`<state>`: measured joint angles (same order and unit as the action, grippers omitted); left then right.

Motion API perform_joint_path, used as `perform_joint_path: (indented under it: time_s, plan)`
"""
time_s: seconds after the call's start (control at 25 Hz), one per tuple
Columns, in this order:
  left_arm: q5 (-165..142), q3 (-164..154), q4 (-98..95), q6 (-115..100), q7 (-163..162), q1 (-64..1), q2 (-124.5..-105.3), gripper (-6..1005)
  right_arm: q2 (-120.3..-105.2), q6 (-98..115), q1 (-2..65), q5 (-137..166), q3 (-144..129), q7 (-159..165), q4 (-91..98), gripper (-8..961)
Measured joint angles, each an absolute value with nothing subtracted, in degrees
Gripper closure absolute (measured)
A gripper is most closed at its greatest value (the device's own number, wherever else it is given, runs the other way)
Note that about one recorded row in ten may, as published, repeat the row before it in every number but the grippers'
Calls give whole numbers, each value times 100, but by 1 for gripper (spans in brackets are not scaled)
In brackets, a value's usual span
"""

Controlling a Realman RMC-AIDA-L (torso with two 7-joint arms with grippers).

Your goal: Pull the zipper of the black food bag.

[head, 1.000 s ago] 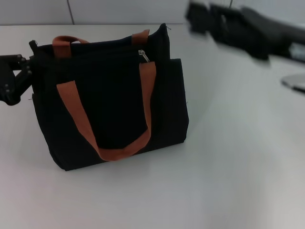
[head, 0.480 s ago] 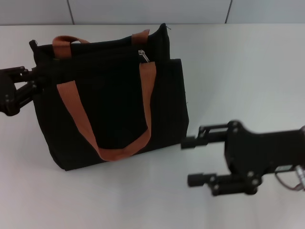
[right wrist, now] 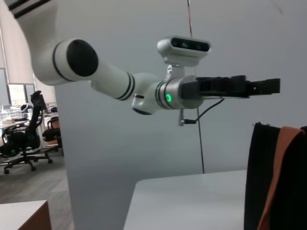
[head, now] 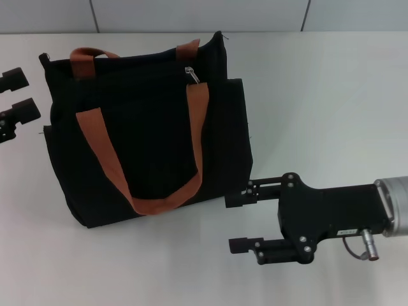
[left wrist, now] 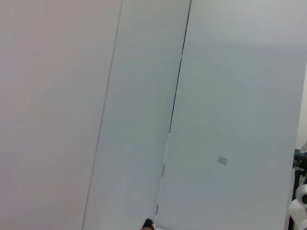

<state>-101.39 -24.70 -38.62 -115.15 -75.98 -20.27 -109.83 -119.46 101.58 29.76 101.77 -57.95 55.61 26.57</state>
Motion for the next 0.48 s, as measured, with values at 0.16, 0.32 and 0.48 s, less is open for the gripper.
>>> perform_joint_path:
  time_s: [0.16,0.32,0.48]
  plan:
    - [-9800,-2923,-3842,-11526,-7112,-1826,-11113,310,-11950,9989,3066,10177,-5781,5403,2396,318]
    - [-9728,-3791,-3803,-11528,-6323,-1637,-11284,187,-11954,9874,3113,10177,-5752,5203,2212,315]
    - [-9943,-4436,-3534,-11509,-5517,-1448,-11452,177,-11961,9728,3276,10177,-5773,4879,1788,312]
